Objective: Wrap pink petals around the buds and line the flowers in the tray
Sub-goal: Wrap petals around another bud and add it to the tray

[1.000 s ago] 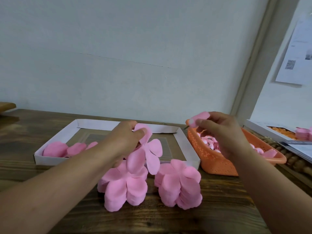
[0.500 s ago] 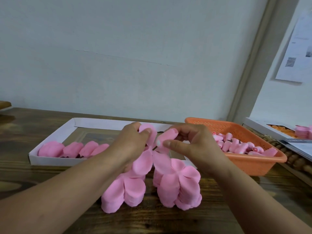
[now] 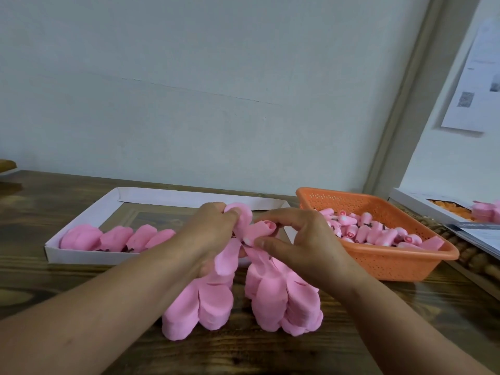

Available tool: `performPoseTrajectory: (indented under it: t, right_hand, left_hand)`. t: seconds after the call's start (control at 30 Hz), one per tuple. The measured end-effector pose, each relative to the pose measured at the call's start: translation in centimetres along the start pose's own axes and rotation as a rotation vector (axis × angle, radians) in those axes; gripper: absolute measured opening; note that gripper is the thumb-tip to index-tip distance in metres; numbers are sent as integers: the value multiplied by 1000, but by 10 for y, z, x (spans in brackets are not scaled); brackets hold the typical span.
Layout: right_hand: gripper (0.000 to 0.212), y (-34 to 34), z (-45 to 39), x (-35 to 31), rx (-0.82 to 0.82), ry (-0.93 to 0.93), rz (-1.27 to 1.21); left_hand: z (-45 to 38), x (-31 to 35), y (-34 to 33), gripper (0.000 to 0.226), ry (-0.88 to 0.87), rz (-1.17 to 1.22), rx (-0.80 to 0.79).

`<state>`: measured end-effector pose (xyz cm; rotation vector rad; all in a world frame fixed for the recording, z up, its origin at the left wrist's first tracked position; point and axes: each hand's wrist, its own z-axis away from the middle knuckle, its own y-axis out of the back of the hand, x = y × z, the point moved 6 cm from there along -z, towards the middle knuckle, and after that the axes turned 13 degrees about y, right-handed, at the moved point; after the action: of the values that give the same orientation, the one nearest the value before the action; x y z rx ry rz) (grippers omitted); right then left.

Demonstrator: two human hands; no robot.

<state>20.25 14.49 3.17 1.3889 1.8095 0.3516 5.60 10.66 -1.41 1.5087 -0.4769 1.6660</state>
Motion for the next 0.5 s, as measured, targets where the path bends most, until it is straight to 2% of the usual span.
performPoseTrajectory:
  t: [0.17, 0.23, 0.3, 0.37, 0.43, 0.5]
  right_hand:
    - [11, 3, 0, 2, 17, 6, 26]
    - [12, 5, 0, 3, 33, 3, 3]
    - [12, 8, 0, 4, 58, 2, -34]
    - [12, 11, 0, 6, 79, -9, -85]
    - [13, 13, 1, 8, 97, -42, -172]
    - [16, 12, 2, 11, 111, -88, -320]
  left_hand:
    - [3, 0, 2, 20, 41, 59, -27]
    - [2, -1, 2, 25, 8, 82, -40]
    - [5, 1, 3, 20, -15, 94, -35]
    - [6, 2, 5, 23, -23, 118, -42]
    - [6, 0, 4, 37, 1, 145, -67]
    - [9, 0, 2, 37, 26, 128, -74]
